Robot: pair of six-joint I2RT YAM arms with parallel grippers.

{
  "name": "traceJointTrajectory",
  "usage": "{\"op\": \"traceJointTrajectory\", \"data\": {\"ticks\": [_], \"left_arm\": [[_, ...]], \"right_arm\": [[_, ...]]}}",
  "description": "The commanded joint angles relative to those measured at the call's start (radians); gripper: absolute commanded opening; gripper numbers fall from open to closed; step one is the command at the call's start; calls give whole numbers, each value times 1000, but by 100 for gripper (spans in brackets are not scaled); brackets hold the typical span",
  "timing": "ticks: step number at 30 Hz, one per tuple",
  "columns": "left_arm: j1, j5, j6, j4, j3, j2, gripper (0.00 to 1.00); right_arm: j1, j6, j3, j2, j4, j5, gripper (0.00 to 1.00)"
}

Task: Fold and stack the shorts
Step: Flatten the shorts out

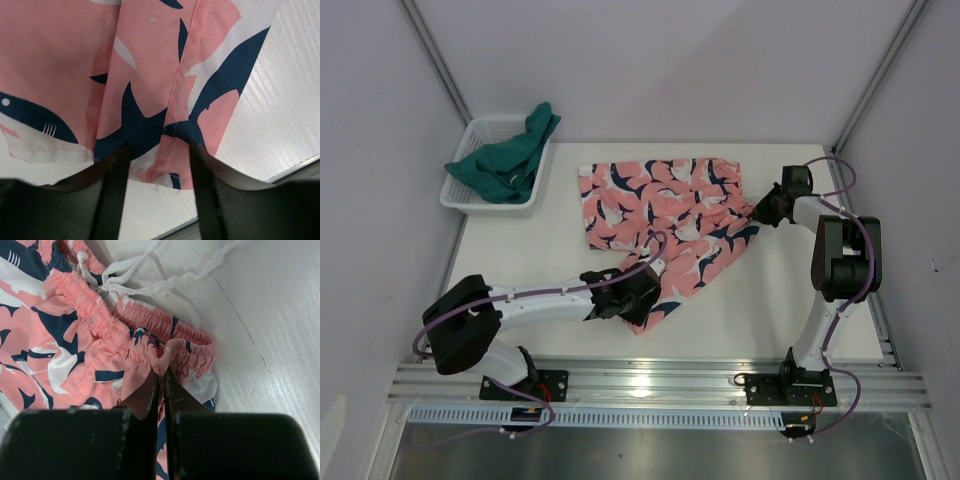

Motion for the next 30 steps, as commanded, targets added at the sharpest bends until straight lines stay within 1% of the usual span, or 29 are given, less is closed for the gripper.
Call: {"op": "traceJointTrajectory", "data": {"ticks": [1,3,4,5,6,8,9,11,12,14,19,20,21,22,23,26,28,29,30], "left_arm": [[-5,30,13,28,1,40,51],[-5,56,15,48,-4,76,44],[-5,71,18,57,-5,89,38],[-5,98,18,74,-5,101,36],[-6,105,16,74,-4,115,32],[-5,112,13,77,-2,139,26],[-5,111,12,77,-2,143,21],[-5,108,12,76,-1,138,15],[-5,108,13,74,0,133,8],[-5,106,18,67,1,120,1],[-5,31,9,-4,44,63,0],[-6,16,9,-37,59,35,2],[-5,5,9,-54,75,21,8],[-5,-15,13,-82,82,9,11],[-5,-22,15,-94,96,-9,17],[-5,-33,21,-114,110,-25,20],[-5,-29,24,-110,107,-29,18],[-5,-18,24,-104,99,-31,14],[-6,-12,26,-99,96,-28,1]], "right_arm": [[3,-11,29,1,28,-7,0],[3,-12,29,-2,23,-6,0],[3,-12,29,-4,23,-6,0],[3,-12,26,-7,23,-6,0],[1,-11,26,-7,22,-6,0],[0,-14,26,-9,22,-6,0],[0,-12,24,-10,22,-6,0],[-2,-12,24,-12,22,-7,0],[-2,-12,24,-13,22,-7,0],[-2,-12,24,-13,22,-9,0],[-2,-14,24,-22,13,-3,0],[-2,-17,24,-27,10,2,0],[-2,-18,24,-30,5,8,0],[-2,-20,26,-38,3,11,0],[-2,-21,26,-41,0,13,0],[-2,-20,21,-48,-1,14,0],[-3,-23,21,-49,-3,13,0],[-3,-21,18,-49,-3,11,0],[-3,-21,18,-49,-3,10,0]]}}
